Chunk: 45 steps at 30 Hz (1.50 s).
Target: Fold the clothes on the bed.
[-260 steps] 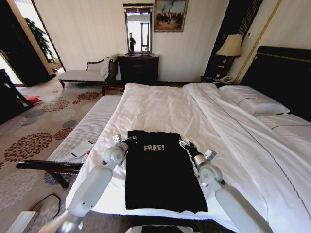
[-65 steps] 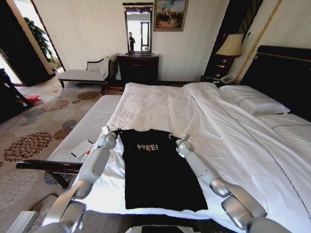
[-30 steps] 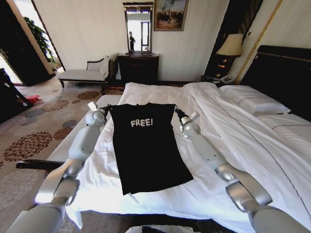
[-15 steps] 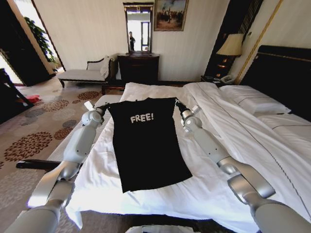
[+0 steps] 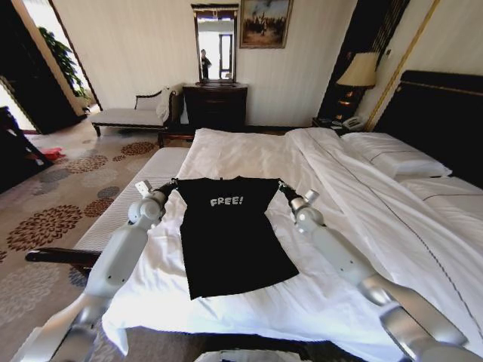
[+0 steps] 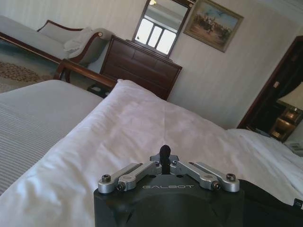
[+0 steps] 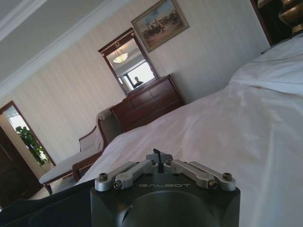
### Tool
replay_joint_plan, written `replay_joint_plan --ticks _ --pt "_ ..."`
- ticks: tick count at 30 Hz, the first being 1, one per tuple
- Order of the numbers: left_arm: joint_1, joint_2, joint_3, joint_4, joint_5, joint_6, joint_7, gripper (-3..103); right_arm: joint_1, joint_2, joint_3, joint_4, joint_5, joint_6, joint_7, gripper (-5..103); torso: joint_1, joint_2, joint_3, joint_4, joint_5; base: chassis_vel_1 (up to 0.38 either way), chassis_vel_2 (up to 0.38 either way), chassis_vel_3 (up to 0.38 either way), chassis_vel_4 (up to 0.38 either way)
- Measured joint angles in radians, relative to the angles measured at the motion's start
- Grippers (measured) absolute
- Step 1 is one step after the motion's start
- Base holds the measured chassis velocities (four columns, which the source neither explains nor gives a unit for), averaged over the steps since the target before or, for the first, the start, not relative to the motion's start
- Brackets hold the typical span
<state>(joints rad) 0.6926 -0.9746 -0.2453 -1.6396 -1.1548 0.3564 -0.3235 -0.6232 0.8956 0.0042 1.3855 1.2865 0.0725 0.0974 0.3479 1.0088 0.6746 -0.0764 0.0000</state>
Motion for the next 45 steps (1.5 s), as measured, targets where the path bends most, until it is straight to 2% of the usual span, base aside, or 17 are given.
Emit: replay_joint_plan --ticks 3,9,13,15,18,21,23,26,29,34,45 --pt "0.103 0.073 -0.012 -0.115 -0.022 0.012 -0.02 2 -0.119 -0.05 0.037 0.091 0.003 -0.005 0.031 0 0.0 0.0 0.0 0.0012 0.0006 0.0 0.0 0.0 0.0" --pt "0.242 0.144 -0.01 -0.246 -0.014 0.029 -0.039 2 -0.251 -0.09 0.064 0.189 -0.007 -0.004 0.073 0 0.0 0.0 0.0 0.0013 0.0002 0.0 0.0 0.0 0.0" --pt "0.368 0.217 0.007 -0.35 0.026 0.051 -0.047 2 -0.346 -0.11 0.096 0.263 -0.011 -0.007 0.11 0 0.0 0.0 0.0 0.0013 0.0003 0.0 0.0 0.0 0.0" --pt "0.389 0.23 0.008 -0.366 0.035 0.056 -0.047 2 -0.367 -0.116 0.1 0.279 -0.017 -0.01 0.116 0 0.0 0.0 0.0 0.0013 0.0002 0.0 0.0 0.0 0.0" --pt "0.489 0.28 -0.002 -0.431 0.073 0.072 -0.048 2 -0.463 -0.135 0.122 0.343 -0.057 -0.016 0.121 0 0.0 0.0 0.0 0.0012 0.0001 0.0 0.0 0.0 0.0" --pt "0.524 0.297 -0.003 -0.454 0.088 0.082 -0.05 2 -0.519 -0.139 0.143 0.373 -0.081 -0.016 0.122 0 0.0 0.0 0.0 0.0014 0.0 0.0 0.0 0.0 0.0" --pt "0.558 0.313 0.007 -0.478 0.106 0.102 -0.051 2 -0.599 -0.139 0.179 0.406 -0.111 -0.016 0.125 0 0.0 0.0 0.0 0.0009 0.0 0.0 0.0 0.0 0.0" --pt "0.581 0.32 0.01 -0.491 0.117 0.113 -0.051 2 -0.636 -0.137 0.195 0.421 -0.123 -0.016 0.129 0 0.0 0.0 0.0 0.0004 -0.0002 0.0 0.0 0.0 0.0" --pt "0.661 0.338 0.006 -0.516 0.161 0.129 -0.049 2 -0.694 -0.124 0.22 0.438 -0.152 -0.016 0.134 0 0.0 0.0 0.0 0.0013 0.0002 0.0 0.0 0.0 0.0" --pt "0.714 0.338 0.005 -0.534 0.183 0.144 -0.048 2 -0.734 -0.115 0.234 0.446 -0.173 -0.016 0.139 0 0.0 0.0 0.0 0.0014 -0.0001 0.0 0.0 0.0 0.0" --pt "0.735 0.334 0.017 -0.552 0.196 0.151 -0.046 2 -0.762 -0.101 0.235 0.456 -0.21 -0.017 0.168 0 0.001 0.0 0.0 0.0012 -0.0001 0.0 0.0 0.0 0.0"
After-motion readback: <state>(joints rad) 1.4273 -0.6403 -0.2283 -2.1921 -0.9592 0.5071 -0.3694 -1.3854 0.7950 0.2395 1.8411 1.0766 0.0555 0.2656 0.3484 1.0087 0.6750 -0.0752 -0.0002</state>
